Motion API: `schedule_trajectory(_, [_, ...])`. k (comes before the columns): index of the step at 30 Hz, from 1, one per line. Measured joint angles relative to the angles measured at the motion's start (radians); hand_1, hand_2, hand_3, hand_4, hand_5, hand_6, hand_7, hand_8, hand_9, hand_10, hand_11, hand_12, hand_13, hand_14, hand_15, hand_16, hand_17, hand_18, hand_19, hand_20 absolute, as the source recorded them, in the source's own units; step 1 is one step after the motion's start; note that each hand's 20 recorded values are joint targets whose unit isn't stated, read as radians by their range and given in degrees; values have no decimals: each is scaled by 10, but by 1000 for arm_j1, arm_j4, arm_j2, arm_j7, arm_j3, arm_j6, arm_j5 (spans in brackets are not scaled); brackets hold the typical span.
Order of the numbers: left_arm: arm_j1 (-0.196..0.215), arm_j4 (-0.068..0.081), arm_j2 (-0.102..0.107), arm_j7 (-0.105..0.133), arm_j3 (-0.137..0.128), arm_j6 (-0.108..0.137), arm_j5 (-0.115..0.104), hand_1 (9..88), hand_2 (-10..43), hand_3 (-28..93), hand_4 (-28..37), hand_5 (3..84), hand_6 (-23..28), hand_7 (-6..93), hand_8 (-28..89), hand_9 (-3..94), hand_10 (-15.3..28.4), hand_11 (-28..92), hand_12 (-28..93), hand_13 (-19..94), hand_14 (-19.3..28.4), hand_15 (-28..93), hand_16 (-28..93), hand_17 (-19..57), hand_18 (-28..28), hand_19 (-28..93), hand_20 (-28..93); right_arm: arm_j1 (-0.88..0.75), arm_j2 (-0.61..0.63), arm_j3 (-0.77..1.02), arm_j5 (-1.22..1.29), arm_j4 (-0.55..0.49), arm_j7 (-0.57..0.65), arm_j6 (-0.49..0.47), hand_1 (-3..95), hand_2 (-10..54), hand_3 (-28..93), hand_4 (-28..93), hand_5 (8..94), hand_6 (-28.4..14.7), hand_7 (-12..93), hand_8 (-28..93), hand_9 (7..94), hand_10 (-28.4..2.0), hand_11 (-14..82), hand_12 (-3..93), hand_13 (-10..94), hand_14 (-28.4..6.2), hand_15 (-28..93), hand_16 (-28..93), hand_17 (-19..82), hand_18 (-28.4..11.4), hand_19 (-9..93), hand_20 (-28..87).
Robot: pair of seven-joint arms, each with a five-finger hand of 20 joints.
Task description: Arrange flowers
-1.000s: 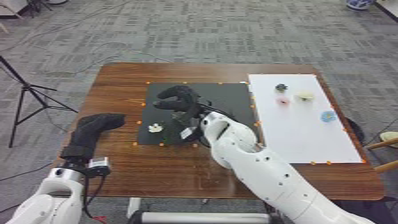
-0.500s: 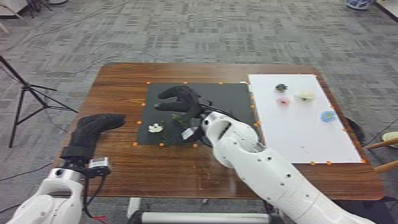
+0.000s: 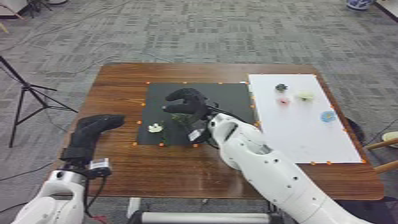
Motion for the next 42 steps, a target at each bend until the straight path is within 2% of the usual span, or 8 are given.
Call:
schedule_trajectory(9, [7,-6,-13,8,6,29,0,278,-48,691,-198,631,1,216,-76,556,149,245,159,425,170,264,24,70,132,217,249,-2,19,9,0,-13,-14,-17,212,47,656,-159,495,-42,97,-85,442,-153,50,99,539,-176,259,253,265,-212,517,384])
schedule_trajectory(15, [1,-6,-23,7,20,29,4,280,-50,691,-196,632,0,220,-77,557,147,247,158,428,170,268,25,65,134,215,248,-2,27,14,6,-27,-21,-22,213,46,658,-159,495,-42,97,-83,450,-155,52,103,536,-176,256,256,261,-213,513,386])
schedule_trajectory(26, [-42,5,-22,11,48,28,3,284,-53,696,-198,634,1,228,-79,557,143,256,158,431,169,275,23,63,135,210,246,26,88,-36,39,-61,-20,-5,219,46,665,-163,496,-44,98,-83,470,-161,56,109,538,-174,252,261,259,-210,502,386])
schedule_trajectory(42, [-42,8,-15,33,55,29,0,288,-58,702,-199,631,-1,243,-86,553,138,265,155,432,163,275,21,62,134,196,241,43,139,-65,50,-89,-33,-6,219,42,681,-173,496,-43,102,-85,475,-164,55,115,540,-173,241,270,258,-210,492,392])
